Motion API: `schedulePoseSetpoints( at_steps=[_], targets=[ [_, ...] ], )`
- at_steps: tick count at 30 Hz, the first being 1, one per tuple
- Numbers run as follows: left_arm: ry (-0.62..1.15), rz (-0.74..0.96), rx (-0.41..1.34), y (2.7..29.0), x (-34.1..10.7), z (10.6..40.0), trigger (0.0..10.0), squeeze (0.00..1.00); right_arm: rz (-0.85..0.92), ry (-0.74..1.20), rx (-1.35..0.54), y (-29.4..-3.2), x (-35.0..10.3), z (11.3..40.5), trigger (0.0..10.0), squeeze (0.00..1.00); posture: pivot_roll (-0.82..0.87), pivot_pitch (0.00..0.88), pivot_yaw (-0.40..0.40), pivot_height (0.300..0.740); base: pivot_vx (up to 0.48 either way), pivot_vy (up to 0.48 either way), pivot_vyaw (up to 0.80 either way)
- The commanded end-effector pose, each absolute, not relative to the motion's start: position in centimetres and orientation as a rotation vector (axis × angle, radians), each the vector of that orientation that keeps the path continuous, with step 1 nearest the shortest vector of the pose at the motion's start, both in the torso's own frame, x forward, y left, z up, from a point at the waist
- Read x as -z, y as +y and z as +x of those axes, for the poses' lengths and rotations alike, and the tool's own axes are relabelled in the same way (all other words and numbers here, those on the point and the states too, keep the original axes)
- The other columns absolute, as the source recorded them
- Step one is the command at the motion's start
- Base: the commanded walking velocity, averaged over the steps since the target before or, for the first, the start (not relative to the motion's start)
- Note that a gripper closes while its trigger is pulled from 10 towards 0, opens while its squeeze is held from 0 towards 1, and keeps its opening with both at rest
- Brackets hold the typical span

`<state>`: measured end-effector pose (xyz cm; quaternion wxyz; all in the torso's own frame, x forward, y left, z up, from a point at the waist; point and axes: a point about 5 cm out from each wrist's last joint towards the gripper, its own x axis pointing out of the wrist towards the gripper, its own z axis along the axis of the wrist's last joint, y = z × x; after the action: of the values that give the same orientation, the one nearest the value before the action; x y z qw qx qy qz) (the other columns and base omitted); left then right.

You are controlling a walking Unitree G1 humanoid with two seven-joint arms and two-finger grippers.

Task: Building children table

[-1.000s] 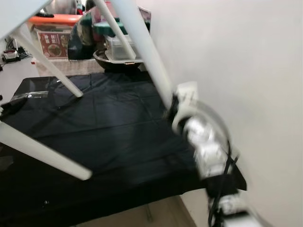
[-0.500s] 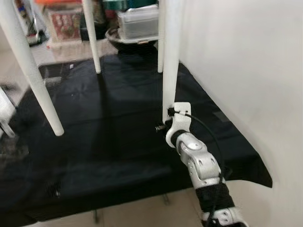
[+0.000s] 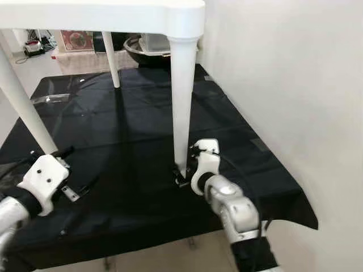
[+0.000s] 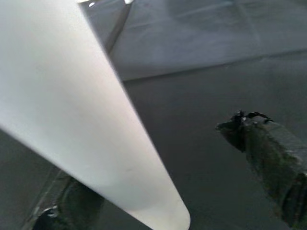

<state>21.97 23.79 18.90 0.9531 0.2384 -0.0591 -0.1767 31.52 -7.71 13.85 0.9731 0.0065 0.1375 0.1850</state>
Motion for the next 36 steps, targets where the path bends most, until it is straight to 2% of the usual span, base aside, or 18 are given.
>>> schedulePoseSetpoints(
  at_steps=[1,2,3,7,18,20,21,23,24,36],
  targets=[
    [-0.105,0.463,0.327,23.3,-18.3,21.7,10.0,0.00,0.023,0.261,-0.351,-8.2,-14.2,31.5,10.0,1.00,0.11,0.000,-0.065,0.740,0.000,0.000,0.00],
    [-0.098,0.392,0.288,22.0,-17.2,21.0,10.0,0.00,0.026,0.204,-0.301,-9.5,-15.0,31.7,10.0,1.00,0.11,0.000,-0.067,0.740,0.000,0.000,0.00],
    [-0.098,0.392,0.288,22.0,-17.2,21.0,10.0,0.00,0.026,0.204,-0.301,-9.5,-15.0,31.7,10.0,1.00,0.11,0.000,-0.067,0.740,0.000,0.000,0.00],
    [-0.058,0.243,0.158,19.4,-15.1,19.9,10.0,0.00,0.022,0.102,-0.224,-12.4,-16.4,31.0,10.0,1.00,0.11,0.000,-0.071,0.740,0.000,0.000,0.00],
    [-0.025,0.169,0.095,17.9,-14.2,19.5,10.0,0.00,0.048,0.080,-0.286,-13.2,-16.2,29.1,10.0,1.00,0.10,0.000,-0.062,0.740,0.000,0.000,0.00],
    [-0.015,0.161,0.085,17.6,-13.8,19.5,10.0,0.00,0.007,0.104,-0.285,-13.6,-15.6,28.6,10.0,1.00,0.09,0.000,-0.049,0.740,0.000,0.000,0.00],
    [-0.011,0.155,0.079,17.4,-13.7,19.5,10.0,0.00,-0.007,0.114,-0.279,-13.7,-15.4,28.6,10.0,0.63,0.09,0.000,-0.049,0.740,0.000,0.000,0.00],
    [-0.008,0.151,0.075,17.4,-13.7,19.5,10.0,0.00,-0.013,0.119,-0.276,-13.8,-15.3,28.5,10.0,0.63,0.09,0.000,-0.049,0.740,0.000,0.000,0.00],
    [-0.003,0.147,0.070,17.3,-13.7,19.4,10.0,0.00,-0.018,0.122,-0.274,-13.9,-15.3,28.5,10.0,0.00,0.09,0.000,-0.046,0.740,0.000,0.000,0.00],
    [0.016,0.126,0.056,17.0,-13.5,19.2,10.0,0.00,-0.025,0.124,-0.278,-13.9,-15.3,28.3,10.0,0.00,0.09,0.000,-0.051,0.740,-0.388,0.000,0.00]
  ],
)
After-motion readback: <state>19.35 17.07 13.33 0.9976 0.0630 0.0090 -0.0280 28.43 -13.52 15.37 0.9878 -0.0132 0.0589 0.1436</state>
